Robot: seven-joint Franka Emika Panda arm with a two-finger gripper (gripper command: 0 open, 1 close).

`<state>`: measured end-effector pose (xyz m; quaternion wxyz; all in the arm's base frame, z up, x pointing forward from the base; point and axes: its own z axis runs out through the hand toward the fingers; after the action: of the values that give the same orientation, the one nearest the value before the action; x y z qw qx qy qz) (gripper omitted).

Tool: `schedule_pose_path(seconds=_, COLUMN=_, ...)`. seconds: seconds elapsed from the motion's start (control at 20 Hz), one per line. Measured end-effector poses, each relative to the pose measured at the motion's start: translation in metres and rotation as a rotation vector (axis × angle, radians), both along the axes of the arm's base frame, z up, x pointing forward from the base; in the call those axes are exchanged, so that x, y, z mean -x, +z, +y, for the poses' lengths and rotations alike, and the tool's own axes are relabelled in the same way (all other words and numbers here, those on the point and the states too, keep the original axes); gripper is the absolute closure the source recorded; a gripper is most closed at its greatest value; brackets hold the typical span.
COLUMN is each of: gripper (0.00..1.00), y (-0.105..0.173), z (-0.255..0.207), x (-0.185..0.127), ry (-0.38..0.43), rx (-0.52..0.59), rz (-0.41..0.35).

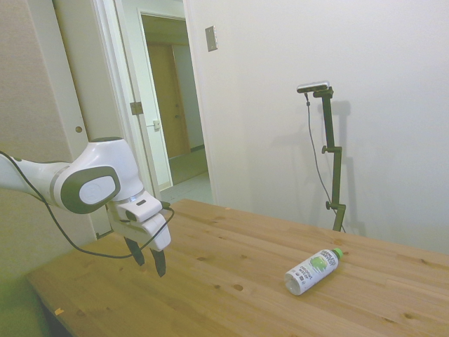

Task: Stand the water bottle

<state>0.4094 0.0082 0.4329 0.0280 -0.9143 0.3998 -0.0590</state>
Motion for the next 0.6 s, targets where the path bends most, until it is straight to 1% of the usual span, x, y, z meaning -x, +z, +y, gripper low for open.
schedule_pose_path(seconds=0.2, gripper=0.00, y=0.001, z=-0.002, x=-0.002, ry=-0.002, rx=0.006, rz=-0.004)
schedule_pose_path(seconds=0.35, gripper=0.00, y=0.020, z=-0.014, x=-0.015, ry=-0.021, rx=0.019, rz=-0.041)
schedule_pose_path(seconds=0.5, gripper=0.00, y=0.040, z=-0.038, x=-0.039, ry=-0.057, rx=0.033, rz=-0.076)
schedule_pose_path(seconds=0.6, gripper=0.00, y=0.051, z=-0.059, x=-0.063, ry=-0.086, rx=0.038, rz=-0.092)
